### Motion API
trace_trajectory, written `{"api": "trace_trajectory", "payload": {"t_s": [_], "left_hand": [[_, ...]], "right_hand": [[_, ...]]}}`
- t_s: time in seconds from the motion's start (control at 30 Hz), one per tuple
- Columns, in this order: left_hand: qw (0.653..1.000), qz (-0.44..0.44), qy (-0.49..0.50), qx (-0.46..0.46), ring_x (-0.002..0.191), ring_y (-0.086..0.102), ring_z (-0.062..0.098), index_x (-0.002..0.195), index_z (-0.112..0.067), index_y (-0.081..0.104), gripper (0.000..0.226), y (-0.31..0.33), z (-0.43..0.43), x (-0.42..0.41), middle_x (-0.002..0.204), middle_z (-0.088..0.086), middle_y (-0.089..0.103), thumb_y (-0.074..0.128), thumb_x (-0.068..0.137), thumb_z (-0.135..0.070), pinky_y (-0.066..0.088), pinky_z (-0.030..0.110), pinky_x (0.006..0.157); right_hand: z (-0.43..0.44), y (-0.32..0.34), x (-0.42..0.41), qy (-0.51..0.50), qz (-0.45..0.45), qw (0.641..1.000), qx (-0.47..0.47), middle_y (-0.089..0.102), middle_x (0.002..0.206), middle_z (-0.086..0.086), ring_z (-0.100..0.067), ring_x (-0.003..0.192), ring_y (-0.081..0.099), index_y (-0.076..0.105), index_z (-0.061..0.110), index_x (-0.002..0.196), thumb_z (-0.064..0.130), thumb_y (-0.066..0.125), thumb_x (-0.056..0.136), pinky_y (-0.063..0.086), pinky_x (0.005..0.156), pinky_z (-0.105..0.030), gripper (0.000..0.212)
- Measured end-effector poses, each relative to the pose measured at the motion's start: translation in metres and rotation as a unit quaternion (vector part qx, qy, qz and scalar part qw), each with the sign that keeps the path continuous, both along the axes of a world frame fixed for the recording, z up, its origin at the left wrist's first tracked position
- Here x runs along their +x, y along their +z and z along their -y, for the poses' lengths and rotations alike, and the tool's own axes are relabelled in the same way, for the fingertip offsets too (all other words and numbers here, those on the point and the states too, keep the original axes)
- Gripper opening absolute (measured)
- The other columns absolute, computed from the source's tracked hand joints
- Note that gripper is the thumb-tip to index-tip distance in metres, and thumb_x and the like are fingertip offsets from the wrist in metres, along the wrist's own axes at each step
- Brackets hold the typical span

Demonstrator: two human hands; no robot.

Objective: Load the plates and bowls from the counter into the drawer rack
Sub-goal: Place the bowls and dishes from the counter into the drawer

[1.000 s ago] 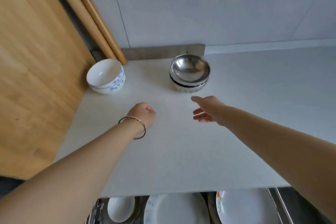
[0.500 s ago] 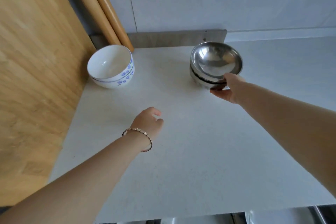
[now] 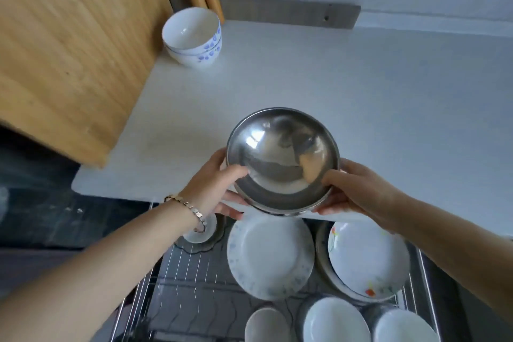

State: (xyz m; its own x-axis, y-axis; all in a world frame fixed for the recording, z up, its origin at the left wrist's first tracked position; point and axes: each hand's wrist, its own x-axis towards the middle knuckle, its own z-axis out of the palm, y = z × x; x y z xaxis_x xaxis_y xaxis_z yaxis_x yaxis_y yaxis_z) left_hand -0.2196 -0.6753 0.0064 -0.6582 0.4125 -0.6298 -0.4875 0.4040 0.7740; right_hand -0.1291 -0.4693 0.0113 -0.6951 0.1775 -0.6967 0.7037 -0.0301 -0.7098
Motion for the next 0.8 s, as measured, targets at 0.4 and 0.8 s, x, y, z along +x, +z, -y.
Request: {"api": "trace_trajectory", "payload": {"t_s": [0.4, 0.8], "left_hand": [[0.978, 0.143, 0.112, -0.106, 0.075, 0.061, 0.025, 0.121, -0.027, 0.042, 0.055, -0.088, 0.138, 0.106, 0.092, 0.009, 0.059, 0.035, 0.086, 0.015, 0.059, 0.037, 0.05], [0.913, 0.098, -0.059, -0.393, 0.127, 0.049, 0.029, 0.142, -0.009, 0.032, 0.05, -0.262, 0.196, 0.082, 0.142, 0.014, 0.045, 0.042, 0.094, 0.0, 0.045, 0.037, 0.103]], "right_hand": [[0.13, -0.094, 0.072, 0.099, 0.129, 0.985, -0.054, 0.064, 0.076, -0.003, -0.019, 0.067, 0.066, 0.045, 0.018, 0.132, 0.013, 0.052, 0.091, 0.059, 0.077, -0.035, 0.042], [0.239, -0.266, 0.068, 0.071, 0.221, 0.972, 0.034, 0.066, 0.099, -0.01, -0.026, 0.074, 0.066, 0.048, 0.014, 0.127, 0.011, 0.05, 0.087, 0.059, 0.078, -0.041, 0.041]]}}
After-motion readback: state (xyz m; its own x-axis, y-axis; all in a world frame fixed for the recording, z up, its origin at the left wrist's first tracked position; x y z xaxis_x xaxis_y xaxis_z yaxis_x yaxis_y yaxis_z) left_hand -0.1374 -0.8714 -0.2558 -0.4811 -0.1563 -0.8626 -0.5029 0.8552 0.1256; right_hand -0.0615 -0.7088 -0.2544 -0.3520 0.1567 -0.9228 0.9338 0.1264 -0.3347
